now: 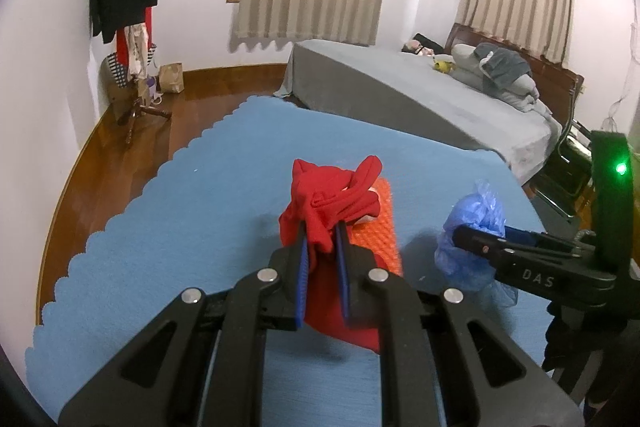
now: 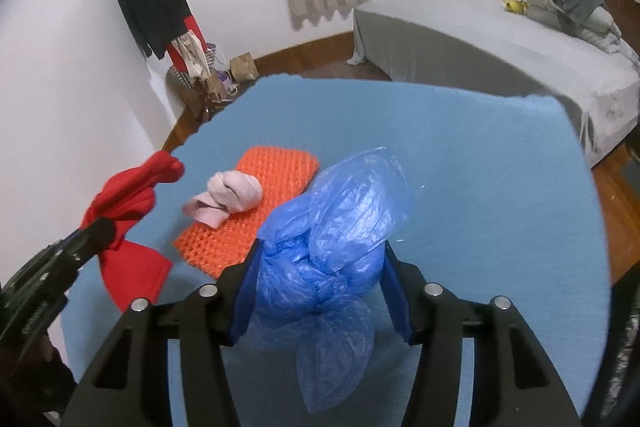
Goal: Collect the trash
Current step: 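Carry the red cloth and blue bag over the bin and open both grippers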
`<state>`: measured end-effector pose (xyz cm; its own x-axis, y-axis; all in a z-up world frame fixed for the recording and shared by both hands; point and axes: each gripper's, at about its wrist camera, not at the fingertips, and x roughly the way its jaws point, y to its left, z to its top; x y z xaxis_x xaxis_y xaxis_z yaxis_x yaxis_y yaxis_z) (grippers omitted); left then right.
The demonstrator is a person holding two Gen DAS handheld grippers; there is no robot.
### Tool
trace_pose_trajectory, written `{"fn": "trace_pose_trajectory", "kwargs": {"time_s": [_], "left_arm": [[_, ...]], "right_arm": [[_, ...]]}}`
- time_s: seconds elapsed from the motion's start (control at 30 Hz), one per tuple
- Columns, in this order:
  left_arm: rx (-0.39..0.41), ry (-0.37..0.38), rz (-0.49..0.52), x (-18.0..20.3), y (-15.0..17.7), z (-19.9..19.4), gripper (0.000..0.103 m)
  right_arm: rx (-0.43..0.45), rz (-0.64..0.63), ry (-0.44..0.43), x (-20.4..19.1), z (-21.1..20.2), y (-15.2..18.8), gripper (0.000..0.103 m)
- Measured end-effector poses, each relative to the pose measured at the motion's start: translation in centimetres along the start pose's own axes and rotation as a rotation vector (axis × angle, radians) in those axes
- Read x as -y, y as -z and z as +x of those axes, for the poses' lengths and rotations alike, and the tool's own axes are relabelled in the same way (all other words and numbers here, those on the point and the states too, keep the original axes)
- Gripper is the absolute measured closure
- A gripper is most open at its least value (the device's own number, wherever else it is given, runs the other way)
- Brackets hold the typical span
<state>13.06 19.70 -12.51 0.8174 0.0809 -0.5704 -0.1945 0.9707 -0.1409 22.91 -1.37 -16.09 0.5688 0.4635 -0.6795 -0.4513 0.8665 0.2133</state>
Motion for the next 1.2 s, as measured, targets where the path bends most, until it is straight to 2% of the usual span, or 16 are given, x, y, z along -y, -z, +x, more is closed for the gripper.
{"fn": "trace_pose_trajectory", "kwargs": {"time_s": [0.47,0.9,1.2], "left_arm": [[0.034,0.11,0.059,6.3,-0.8,-3.1,0.091],[0.045,0.212,0.108,12.7,-0.1,-5.7,0.091],[0.043,0.251,0.152,16.2,0.4,-7.4,0.091]], "right_arm": [[0.113,0.035,0.028,2.5,-9.3,0.5,0.047],[0.169,0.063,0.08,5.5,-16.1,1.8,0.047],[0.213,0.084,0.134,8.0,-20.5,3.3,0.046]]}}
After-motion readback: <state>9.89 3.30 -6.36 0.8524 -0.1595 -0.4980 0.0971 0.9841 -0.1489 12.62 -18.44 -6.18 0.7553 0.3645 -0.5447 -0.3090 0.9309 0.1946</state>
